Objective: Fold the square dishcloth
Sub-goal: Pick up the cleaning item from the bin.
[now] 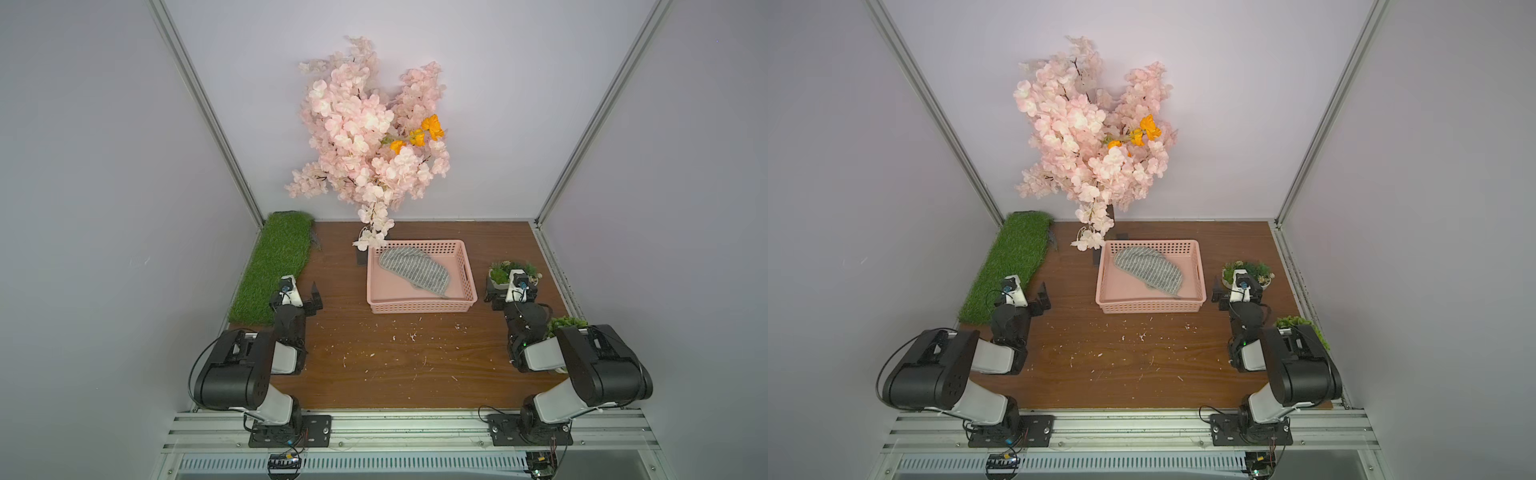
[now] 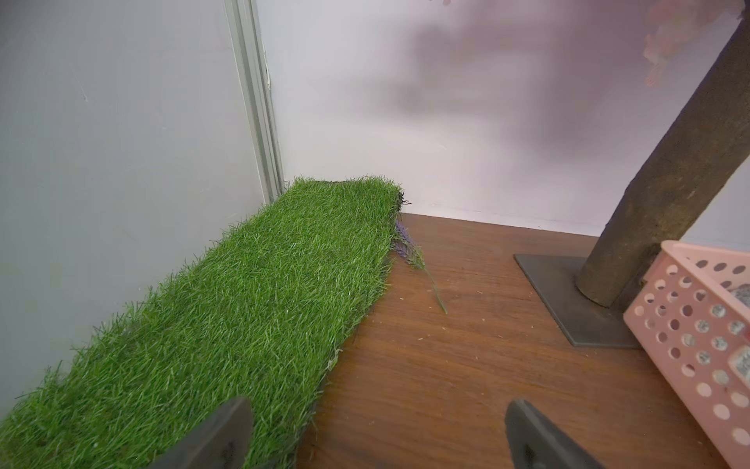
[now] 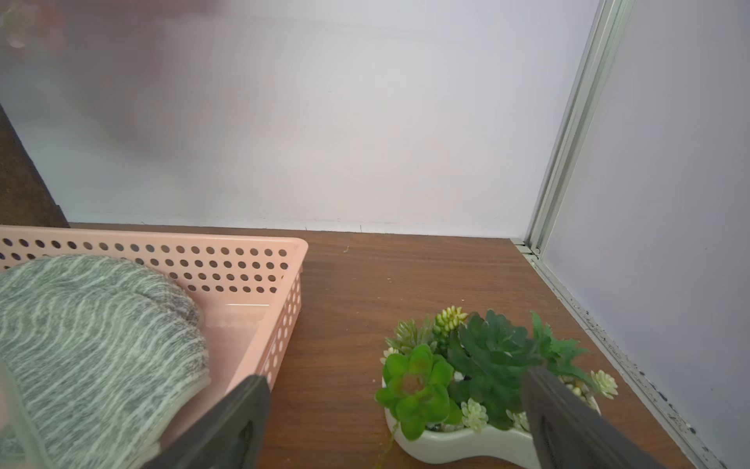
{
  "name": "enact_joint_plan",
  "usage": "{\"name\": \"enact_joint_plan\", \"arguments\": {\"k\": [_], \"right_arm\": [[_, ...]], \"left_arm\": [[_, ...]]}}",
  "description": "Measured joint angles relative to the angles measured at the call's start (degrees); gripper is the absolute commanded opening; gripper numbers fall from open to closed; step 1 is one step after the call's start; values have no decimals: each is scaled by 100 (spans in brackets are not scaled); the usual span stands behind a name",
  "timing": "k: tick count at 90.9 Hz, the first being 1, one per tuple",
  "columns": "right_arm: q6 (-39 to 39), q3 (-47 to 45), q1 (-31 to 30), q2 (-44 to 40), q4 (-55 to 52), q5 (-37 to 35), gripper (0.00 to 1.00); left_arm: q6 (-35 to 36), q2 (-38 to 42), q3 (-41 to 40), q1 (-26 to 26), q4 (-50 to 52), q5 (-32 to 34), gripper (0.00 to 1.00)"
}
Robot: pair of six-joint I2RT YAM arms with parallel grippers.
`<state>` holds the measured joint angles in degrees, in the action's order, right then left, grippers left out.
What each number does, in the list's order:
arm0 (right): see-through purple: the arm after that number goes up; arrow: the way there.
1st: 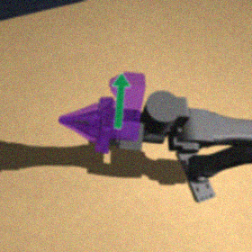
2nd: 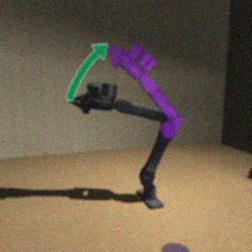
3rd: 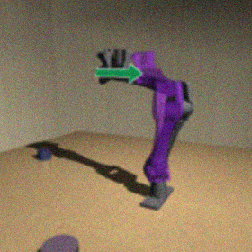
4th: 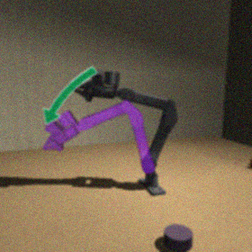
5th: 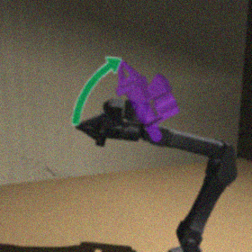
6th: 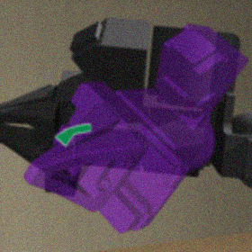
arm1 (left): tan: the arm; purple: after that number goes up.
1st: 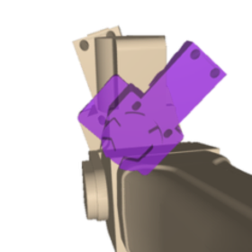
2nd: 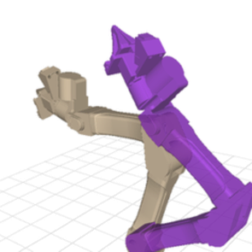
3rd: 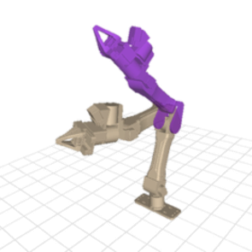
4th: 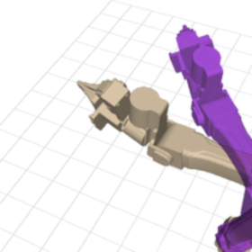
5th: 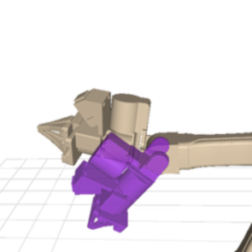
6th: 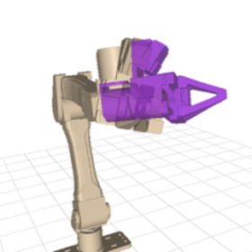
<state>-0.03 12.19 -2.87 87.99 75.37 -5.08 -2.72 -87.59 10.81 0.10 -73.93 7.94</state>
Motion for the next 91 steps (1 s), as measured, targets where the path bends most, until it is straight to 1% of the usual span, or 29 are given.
{"name": "enact_joint_plan", "arguments": {"k": [75,91], "right_arm": [[-4,0,0,0,-2,31,99],[-17,2,0,-105,-168,17,99]], "left_arm": [[0,0,0,2,0,0,99],[-2,0,0,0,0,2,99]]}}
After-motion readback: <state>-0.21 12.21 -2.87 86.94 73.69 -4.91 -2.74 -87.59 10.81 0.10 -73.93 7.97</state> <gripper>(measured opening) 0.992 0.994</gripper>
